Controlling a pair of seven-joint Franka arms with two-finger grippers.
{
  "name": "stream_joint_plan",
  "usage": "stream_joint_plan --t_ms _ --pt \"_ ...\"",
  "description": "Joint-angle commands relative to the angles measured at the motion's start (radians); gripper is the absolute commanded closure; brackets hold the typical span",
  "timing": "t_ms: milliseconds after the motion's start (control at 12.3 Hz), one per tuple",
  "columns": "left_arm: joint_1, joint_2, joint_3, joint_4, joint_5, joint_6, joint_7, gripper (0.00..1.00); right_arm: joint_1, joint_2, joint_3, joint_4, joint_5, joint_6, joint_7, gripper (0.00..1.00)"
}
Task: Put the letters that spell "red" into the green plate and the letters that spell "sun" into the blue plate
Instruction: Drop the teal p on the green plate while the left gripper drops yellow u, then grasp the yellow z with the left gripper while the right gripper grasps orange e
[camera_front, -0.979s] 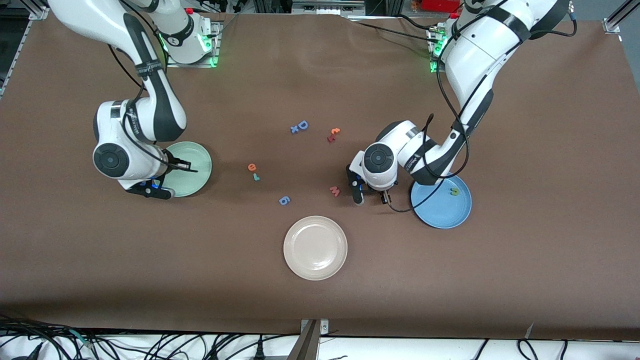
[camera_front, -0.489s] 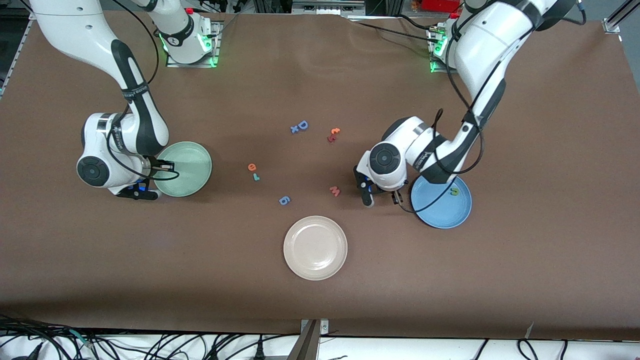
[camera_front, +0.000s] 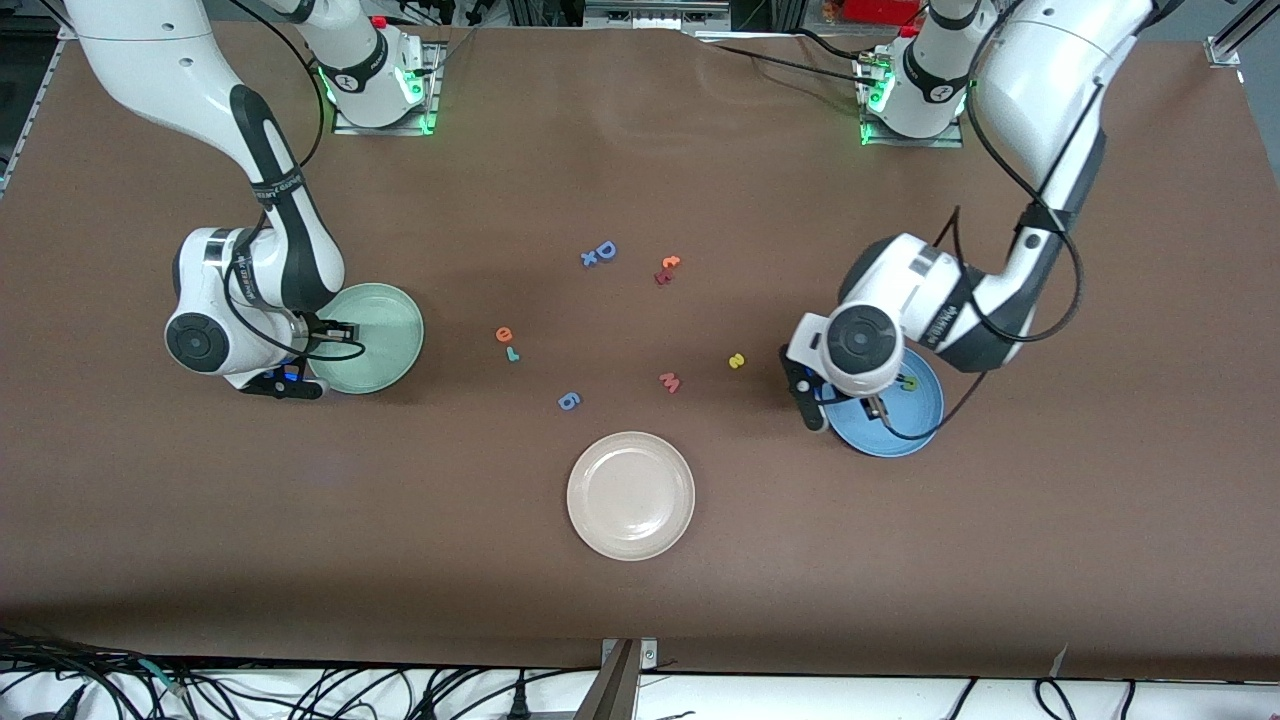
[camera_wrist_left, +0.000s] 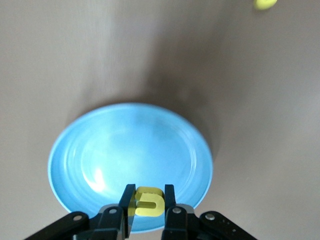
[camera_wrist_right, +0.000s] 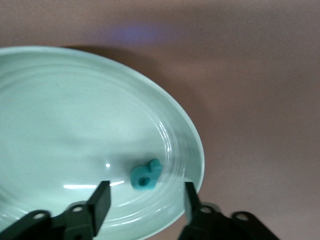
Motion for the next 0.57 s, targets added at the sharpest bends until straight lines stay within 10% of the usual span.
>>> stream_joint_plan --t_ms 0,163,326,489 --pt "0.044 0.033 -0.005 -0.02 -0.011 0.032 0.059 0.79 0.006 -0.063 0.031 0.007 0.041 -0.041 0.041 0.01" --pt "0.062 0.033 -0.005 -0.033 -0.018 0.043 0.064 0.61 0.008 -0.092 0.096 0.025 0.064 -0.071 0.148 0.01" --pt "0.057 0.033 -0.007 -0.036 -0.018 0.043 0.065 0.0 0.008 -0.101 0.179 0.039 0.065 -0.068 0.275 0.01" --pt "0.048 0.03 -0.01 -0.036 -0.019 0.043 0.065 0.0 0.006 -0.098 0.262 0.045 0.067 -0.046 0.386 0.02"
